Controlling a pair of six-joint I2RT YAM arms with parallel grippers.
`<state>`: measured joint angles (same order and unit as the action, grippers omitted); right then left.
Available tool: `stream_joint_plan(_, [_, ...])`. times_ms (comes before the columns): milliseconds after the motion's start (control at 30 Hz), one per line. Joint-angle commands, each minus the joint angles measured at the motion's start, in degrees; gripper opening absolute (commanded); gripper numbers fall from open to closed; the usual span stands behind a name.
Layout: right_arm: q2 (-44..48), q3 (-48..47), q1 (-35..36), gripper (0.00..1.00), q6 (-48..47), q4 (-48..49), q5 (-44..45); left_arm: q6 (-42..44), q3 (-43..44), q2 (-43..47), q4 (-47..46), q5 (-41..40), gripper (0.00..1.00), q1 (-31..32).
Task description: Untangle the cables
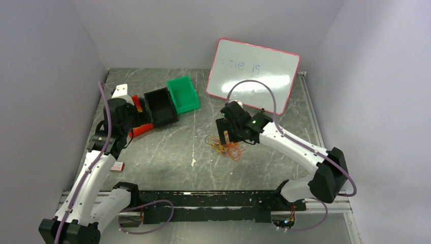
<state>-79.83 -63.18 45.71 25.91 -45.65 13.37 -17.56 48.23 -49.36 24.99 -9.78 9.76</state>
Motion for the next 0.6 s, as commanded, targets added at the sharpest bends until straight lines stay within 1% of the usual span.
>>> stream_joint_plan(0, [3.09, -4.29, -0.29, 0.91, 2.33, -3.39, 5.30, 0.20, 0.01, 0.07, -2.10, 1.21, 0.89, -0.62])
stream_joint_plan(100, [5.41, -1.52, -0.81, 0.84, 7.67, -4.35, 12.31, 0.29, -0.05, 0.05, -2.12, 1.42, 0.89, -0.63])
stream_joint_plan(133, [6.70, -0.09, -1.44, 0.81, 9.44, -3.77, 13.08, 0.32, -0.06, 0.13, -2.17, 1.39, 0.89, -0.66])
stream_joint_plan(233, [11.47, 4.97, -3.27, 0.78, 14.47, 0.94, 11.05, 0.26, -0.11, 0.10, -2.25, 1.64, 0.89, -0.63])
stream_joint_plan(367, [15.76, 11.06, -4.48, 0.78, 21.37, 8.21, 6.63, 0.25, -0.09, 0.06, -2.26, 1.78, 0.89, -0.65])
stream_joint_plan(467, [17.16, 14.04, -4.94, 0.78, 24.81, 12.91, 4.07, 0.34, -0.13, 0.08, -2.25, 1.76, 0.89, -0.71])
stream_joint_plan(567, [16.53, 16.19, -6.29, 0.78, 27.15, 15.79, 2.95, 0.29, -0.07, 0.16, -2.22, 1.70, 0.89, -0.71])
